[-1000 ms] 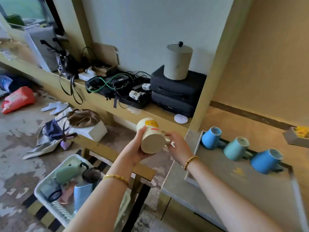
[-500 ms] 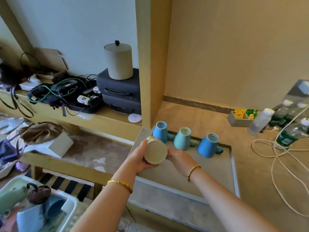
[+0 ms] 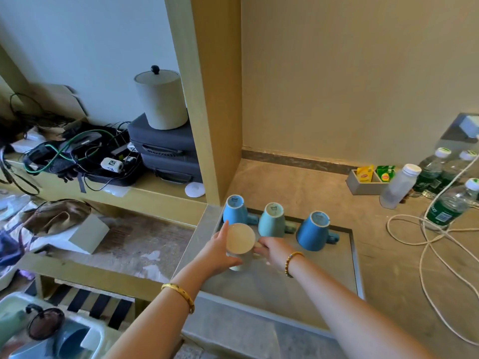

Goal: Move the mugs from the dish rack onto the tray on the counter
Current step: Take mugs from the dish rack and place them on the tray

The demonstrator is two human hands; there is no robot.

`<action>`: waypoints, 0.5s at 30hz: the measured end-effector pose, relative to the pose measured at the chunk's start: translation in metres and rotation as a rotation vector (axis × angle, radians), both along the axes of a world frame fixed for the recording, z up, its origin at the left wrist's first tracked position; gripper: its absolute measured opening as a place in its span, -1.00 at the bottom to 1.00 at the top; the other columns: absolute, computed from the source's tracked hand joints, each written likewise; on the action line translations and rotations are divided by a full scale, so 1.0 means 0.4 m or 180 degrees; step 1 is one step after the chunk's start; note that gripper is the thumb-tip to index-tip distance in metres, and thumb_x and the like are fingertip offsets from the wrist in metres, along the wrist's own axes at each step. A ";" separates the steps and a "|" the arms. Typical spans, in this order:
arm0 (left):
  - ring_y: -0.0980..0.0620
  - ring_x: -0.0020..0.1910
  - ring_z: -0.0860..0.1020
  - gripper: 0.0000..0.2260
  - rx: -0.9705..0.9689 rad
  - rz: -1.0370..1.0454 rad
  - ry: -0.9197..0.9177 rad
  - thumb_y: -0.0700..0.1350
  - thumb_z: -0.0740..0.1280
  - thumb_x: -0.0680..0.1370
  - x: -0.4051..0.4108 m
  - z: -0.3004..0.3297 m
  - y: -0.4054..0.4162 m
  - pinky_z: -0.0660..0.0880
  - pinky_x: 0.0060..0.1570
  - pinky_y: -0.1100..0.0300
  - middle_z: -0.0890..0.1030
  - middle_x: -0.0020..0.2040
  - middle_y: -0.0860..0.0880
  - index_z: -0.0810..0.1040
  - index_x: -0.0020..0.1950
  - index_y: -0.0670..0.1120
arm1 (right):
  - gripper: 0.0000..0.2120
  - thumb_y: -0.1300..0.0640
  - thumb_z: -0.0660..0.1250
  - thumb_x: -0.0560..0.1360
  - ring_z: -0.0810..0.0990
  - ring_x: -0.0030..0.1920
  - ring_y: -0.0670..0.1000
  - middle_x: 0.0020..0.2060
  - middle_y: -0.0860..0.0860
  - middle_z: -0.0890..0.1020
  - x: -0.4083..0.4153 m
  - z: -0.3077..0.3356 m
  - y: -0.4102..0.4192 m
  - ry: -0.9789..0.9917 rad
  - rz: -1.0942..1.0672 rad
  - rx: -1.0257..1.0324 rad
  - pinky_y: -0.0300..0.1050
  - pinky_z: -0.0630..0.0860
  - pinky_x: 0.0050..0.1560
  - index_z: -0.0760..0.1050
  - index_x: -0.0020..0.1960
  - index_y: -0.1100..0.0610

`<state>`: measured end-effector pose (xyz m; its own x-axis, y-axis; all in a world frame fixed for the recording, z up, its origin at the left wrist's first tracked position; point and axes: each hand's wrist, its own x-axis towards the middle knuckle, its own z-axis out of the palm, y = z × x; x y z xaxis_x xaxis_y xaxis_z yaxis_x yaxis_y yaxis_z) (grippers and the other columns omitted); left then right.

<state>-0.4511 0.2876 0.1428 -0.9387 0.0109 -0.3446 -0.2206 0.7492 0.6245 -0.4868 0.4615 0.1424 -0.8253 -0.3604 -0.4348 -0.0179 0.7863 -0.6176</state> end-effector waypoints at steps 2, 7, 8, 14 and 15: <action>-0.14 0.39 0.28 0.01 -0.0068 0.0185 -0.0059 0.02 0.48 0.35 -0.016 -0.011 0.002 0.30 0.31 0.01 0.20 0.46 -0.12 -0.20 0.52 0.03 | -0.71 -0.01 0.20 0.56 0.46 -0.19 0.05 -0.29 0.06 0.44 -0.012 -0.011 -0.011 -0.0044 0.0029 -0.0002 -0.11 0.36 -0.17 0.30 -0.30 0.06; -0.12 0.29 0.39 -0.14 -0.0232 0.0229 -0.0071 0.04 0.51 0.32 -0.044 -0.031 -0.009 0.39 0.21 0.03 0.32 0.37 -0.12 0.07 0.46 0.01 | -0.67 0.01 0.19 0.56 0.45 -0.18 0.06 -0.33 0.01 0.43 -0.033 -0.042 -0.036 -0.0125 -0.0007 -0.0096 -0.09 0.38 -0.15 0.27 -0.36 -0.02; -0.11 0.28 0.40 -0.16 -0.0219 0.0242 -0.0042 0.03 0.52 0.32 -0.048 -0.033 -0.013 0.40 0.21 0.03 0.34 0.36 -0.11 0.10 0.45 0.01 | -0.68 0.01 0.19 0.56 0.45 -0.19 0.05 -0.35 -0.03 0.42 -0.035 -0.048 -0.039 -0.0133 -0.0035 -0.0125 -0.10 0.37 -0.17 0.28 -0.36 -0.03; -0.11 0.27 0.41 -0.16 -0.0205 0.0296 -0.0010 0.01 0.51 0.34 -0.074 -0.033 -0.030 0.42 0.21 0.00 0.32 0.38 -0.12 0.08 0.47 0.01 | -0.71 -0.03 0.20 0.56 0.40 -0.28 -0.05 -0.35 -0.06 0.42 -0.059 -0.062 -0.057 -0.0051 -0.0091 -0.0291 -0.23 0.22 -0.37 0.29 -0.33 -0.05; -0.11 0.27 0.41 -0.15 -0.0216 0.0308 -0.0013 0.02 0.51 0.34 -0.078 -0.032 -0.033 0.42 0.20 0.00 0.31 0.39 -0.12 0.07 0.47 0.01 | -0.73 -0.03 0.20 0.56 0.42 -0.24 -0.02 -0.33 -0.06 0.43 -0.063 -0.063 -0.060 -0.0049 -0.0106 -0.0318 -0.24 0.23 -0.36 0.31 -0.30 -0.04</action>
